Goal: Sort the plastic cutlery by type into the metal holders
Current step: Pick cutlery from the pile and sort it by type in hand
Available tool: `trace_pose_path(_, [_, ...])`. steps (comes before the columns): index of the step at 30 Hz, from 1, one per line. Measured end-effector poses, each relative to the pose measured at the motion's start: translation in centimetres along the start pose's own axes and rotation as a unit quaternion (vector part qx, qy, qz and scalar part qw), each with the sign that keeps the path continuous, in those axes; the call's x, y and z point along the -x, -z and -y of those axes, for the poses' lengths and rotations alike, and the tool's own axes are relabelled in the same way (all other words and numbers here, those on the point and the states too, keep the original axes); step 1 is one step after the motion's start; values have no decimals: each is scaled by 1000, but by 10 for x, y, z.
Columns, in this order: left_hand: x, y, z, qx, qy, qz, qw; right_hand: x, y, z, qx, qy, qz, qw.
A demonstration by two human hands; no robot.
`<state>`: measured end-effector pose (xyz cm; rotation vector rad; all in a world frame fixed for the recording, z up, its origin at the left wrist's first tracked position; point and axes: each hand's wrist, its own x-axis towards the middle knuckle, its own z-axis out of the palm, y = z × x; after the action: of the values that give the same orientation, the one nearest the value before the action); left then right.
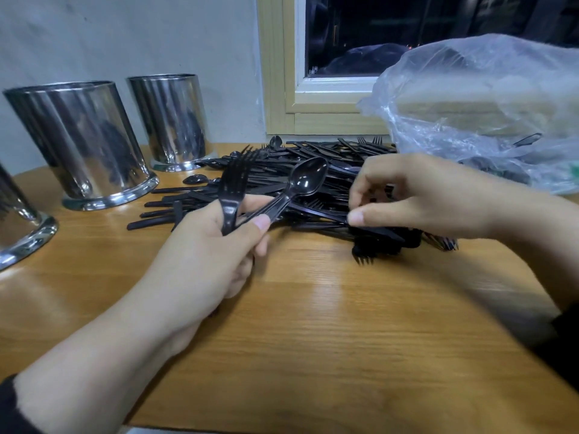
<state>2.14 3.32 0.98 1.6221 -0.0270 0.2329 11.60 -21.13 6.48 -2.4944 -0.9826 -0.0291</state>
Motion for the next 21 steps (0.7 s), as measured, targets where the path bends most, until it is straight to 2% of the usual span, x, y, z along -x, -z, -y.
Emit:
trace_pose_path(3, [-1,2,2,16,6,-15,1000,7,3,-5,66,2,123,990])
trace_pose_path(6, [-1,2,2,18,7,-14,1000,7,-7,-6,120,7,146,982])
trace_pose_path(12, [0,0,-1,25,8,-25,999,3,-18,-8,143,40,92,985])
trace_pose_path(15, [1,0,-4,30,11,-28,999,4,-18,-3,137,88,39,986])
trace_pose_path(18, [1,1,-5,31,26,-20,999,4,-15,6,81,151,-40,984])
trace_pose_path(21, [1,1,-3,7,19,-20,1000,5,-13,10,-29,167,-124,978])
